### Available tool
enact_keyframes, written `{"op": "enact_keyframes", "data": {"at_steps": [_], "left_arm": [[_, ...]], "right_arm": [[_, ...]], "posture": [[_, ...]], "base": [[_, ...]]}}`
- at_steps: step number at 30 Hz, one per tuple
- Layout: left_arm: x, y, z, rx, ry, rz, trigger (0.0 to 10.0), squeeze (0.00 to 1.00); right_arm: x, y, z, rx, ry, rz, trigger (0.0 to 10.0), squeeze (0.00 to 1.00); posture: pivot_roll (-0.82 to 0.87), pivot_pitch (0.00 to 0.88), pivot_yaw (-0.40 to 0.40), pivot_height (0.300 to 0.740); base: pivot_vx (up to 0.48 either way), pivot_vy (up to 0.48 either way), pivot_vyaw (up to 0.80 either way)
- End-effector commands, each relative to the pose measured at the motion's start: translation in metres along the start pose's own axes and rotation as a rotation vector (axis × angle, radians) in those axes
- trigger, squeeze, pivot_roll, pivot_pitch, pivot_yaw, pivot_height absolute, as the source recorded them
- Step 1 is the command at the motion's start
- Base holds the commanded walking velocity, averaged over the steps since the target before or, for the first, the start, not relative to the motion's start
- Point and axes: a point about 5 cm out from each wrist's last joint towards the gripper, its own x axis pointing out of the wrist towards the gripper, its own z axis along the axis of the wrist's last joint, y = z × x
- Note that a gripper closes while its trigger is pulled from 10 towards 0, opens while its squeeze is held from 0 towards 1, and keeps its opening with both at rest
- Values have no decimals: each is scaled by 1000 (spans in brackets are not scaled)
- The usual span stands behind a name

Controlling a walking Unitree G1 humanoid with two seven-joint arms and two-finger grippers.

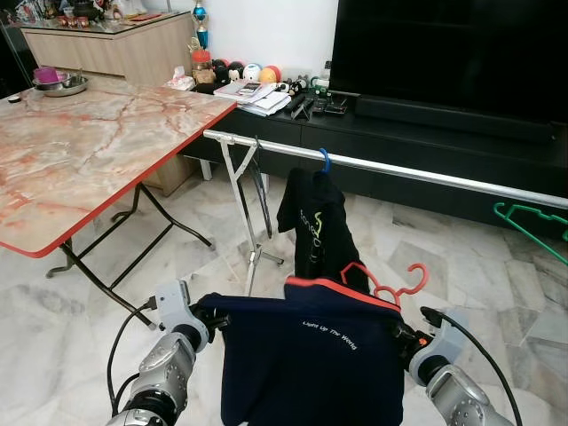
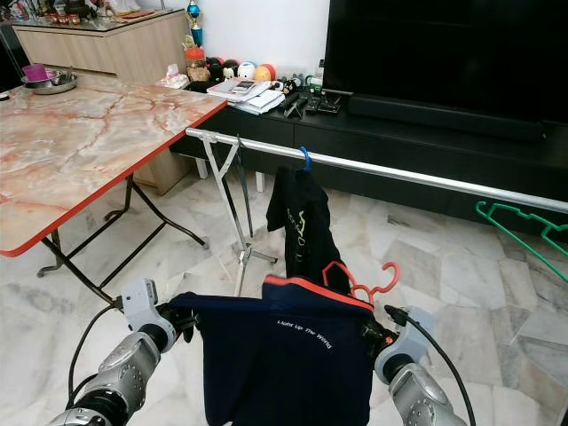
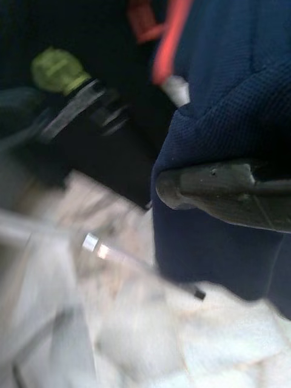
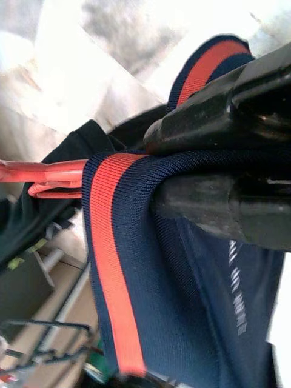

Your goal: Hang hanger

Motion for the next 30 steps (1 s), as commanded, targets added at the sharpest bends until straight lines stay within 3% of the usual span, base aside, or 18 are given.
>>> {"op": "enact_keyframes", "data": {"at_steps": [1, 2, 4, 5, 6, 7, 8, 10, 13, 19, 20, 22, 23, 25, 27, 30], "left_arm": [[-3, -1, -6, 73, 65, -73, 0, 0], [-4, -5, -11, 147, 104, -130, 0, 0], [-10, -15, -29, 424, 243, -320, 0, 0], [-10, -15, -29, 424, 243, -320, 0, 0], [-12, -14, -33, 541, 299, -356, 10000, 0], [-13, -13, -33, 645, 328, -379, 10000, 1000], [-13, -13, -33, 645, 328, -379, 10000, 1000], [-14, -15, -31, 653, 336, -444, 10000, 1000], [-21, -17, -33, 727, 383, -570, 10000, 1000], [-28, -15, -34, 753, 400, -652, 10000, 1000], [-30, -11, -31, 762, 398, -653, 10000, 1000], [-31, -8, -26, 749, 388, -651, 10000, 1000], [-31, -8, -26, 749, 388, -651, 10000, 1000], [-31, -8, -20, 722, 365, -669, 10000, 1000], [-31, -8, -20, 722, 365, -669, 10000, 1000], [-35, -15, -16, 689, 368, -773, 10000, 1000]], "right_arm": [[-1, -6, 9, 6, -55, -36, 10000, 0], [0, -5, 9, 6, -59, -35, 10000, 0], [2, -2, 7, -50, -40, -23, 10000, 0], [2, -2, 7, -50, -40, -23, 10000, 0], [3, 0, 7, -105, -26, -7, 10000, 0], [3, 2, 7, -165, -16, 15, 10000, 0], [3, 2, 7, -165, -16, 15, 10000, 0], [5, 3, 9, -250, -8, 34, 10000, 0], [8, 4, 16, -358, 9, 60, 10000, 0], [10, 3, 20, -471, 56, 106, 10000, 0], [8, 10, 13, -599, 139, 239, 10000, 0], [4, 14, 4, -747, 229, 369, 10000, 0], [4, 14, 4, -747, 229, 369, 10000, 0], [-1, 15, -2, -873, 310, 492, 10000, 0], [-1, 15, -2, -873, 310, 492, 10000, 0], [-11, 20, -6, -1049, 447, 748, 10000, 0]], "posture": [[-59, 59, 20, 740], [-59, 58, 23, 740], [-60, 51, 39, 740], [-60, 51, 39, 740], [-57, 48, 43, 740], [-56, 44, 46, 740], [-56, 44, 46, 740], [-53, 36, 49, 740], [-50, 28, 52, 740], [-46, 19, 45, 740], [-46, 17, 42, 740], [-46, 17, 42, 740], [-46, 17, 42, 740], [-32, 21, 36, 740], [-32, 21, 36, 740], [-27, 21, 33, 740]], "base": [[0, 0, 0], [0, 0, 0], [0, 0, 0], [0, 0, 0], [0, 0, 0], [0, 0, 0], [0, 0, 0], [0, 0, 0], [0, 0, 0], [0, 0, 0], [0, 0, 0], [0, 0, 0], [0, 0, 0], [0, 0, 0], [0, 0, 0], [0, 0, 0]]}}
